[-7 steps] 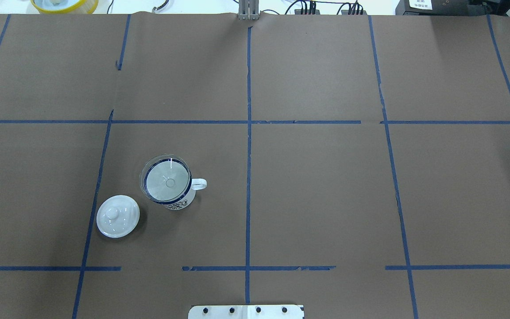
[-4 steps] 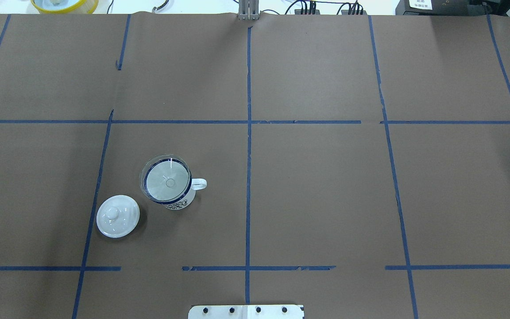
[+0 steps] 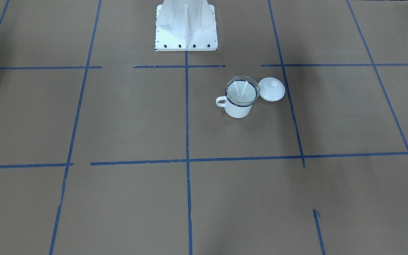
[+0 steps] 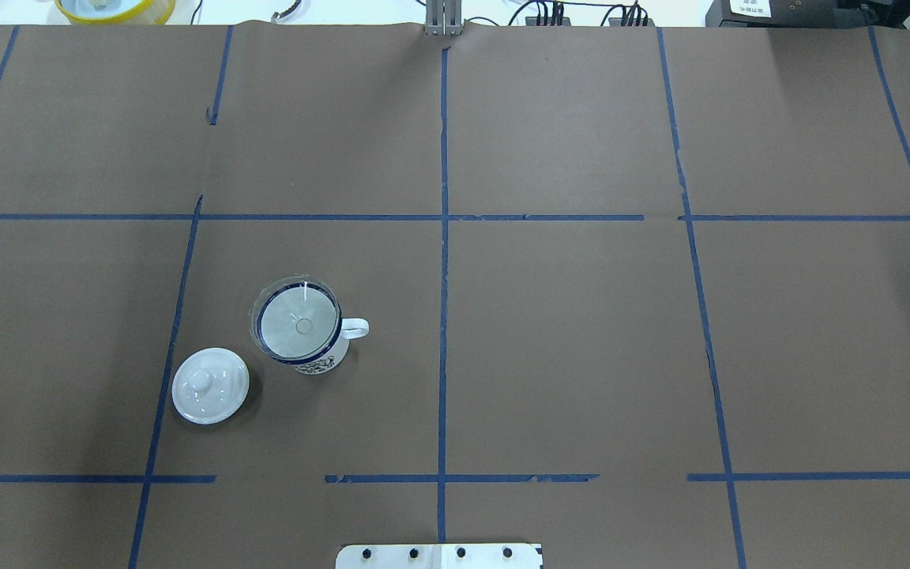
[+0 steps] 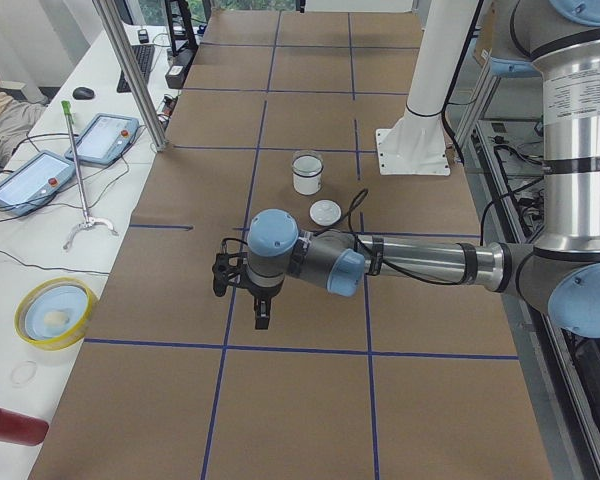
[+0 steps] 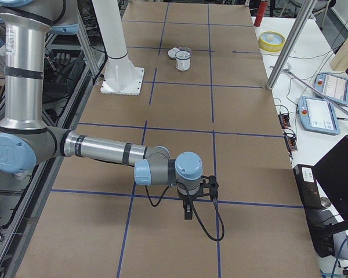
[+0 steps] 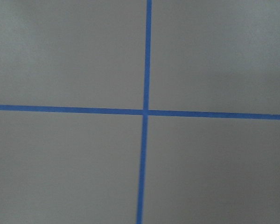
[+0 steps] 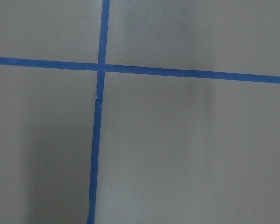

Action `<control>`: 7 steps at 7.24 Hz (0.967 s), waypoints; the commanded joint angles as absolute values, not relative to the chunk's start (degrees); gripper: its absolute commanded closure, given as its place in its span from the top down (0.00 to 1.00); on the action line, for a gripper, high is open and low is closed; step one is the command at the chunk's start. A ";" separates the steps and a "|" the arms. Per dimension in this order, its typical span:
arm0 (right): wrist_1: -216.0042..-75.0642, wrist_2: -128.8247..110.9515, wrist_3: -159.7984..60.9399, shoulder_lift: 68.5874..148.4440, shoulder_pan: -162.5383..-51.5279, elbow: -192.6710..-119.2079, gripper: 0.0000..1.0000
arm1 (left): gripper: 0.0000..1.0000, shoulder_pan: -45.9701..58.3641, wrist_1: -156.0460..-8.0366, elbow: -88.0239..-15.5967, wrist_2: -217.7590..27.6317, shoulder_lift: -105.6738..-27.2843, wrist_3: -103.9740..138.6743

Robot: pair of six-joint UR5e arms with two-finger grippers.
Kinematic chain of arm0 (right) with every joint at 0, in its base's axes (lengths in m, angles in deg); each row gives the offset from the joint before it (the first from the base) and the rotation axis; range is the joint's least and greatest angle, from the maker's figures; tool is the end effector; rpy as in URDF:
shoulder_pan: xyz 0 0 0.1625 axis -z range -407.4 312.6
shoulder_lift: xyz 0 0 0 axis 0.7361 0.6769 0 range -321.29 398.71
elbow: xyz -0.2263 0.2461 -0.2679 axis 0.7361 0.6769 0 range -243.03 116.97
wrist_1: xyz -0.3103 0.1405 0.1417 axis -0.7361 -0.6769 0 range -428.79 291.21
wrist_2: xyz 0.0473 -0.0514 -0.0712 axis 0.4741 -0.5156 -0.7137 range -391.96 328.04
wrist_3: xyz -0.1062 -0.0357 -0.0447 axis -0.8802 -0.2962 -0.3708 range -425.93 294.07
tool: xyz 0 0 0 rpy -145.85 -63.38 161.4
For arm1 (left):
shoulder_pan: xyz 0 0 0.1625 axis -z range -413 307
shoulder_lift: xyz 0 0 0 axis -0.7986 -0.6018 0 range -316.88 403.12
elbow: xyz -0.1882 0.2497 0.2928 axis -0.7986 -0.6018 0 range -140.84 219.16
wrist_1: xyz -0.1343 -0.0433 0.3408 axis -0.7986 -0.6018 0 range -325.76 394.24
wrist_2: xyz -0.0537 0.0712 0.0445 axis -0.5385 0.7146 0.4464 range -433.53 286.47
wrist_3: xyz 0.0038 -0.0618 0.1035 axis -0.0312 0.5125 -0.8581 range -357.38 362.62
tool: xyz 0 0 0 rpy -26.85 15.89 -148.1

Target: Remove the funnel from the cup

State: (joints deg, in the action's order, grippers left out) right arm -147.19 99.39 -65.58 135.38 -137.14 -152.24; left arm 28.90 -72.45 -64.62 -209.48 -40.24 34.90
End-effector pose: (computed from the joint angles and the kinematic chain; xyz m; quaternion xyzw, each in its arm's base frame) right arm 0.0518 -0.3975 0.7159 0.0318 -0.3530 -0.0120 0.9350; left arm 0.0125 -0.4192 0.5818 0.0465 0.4240 -0.1099 0.8978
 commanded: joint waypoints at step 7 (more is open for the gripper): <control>-147.19 99.35 -65.58 135.39 -137.14 -152.24 1.00 | 0.99 -10.41 -44.05 -78.19 -190.12 -76.62 100.85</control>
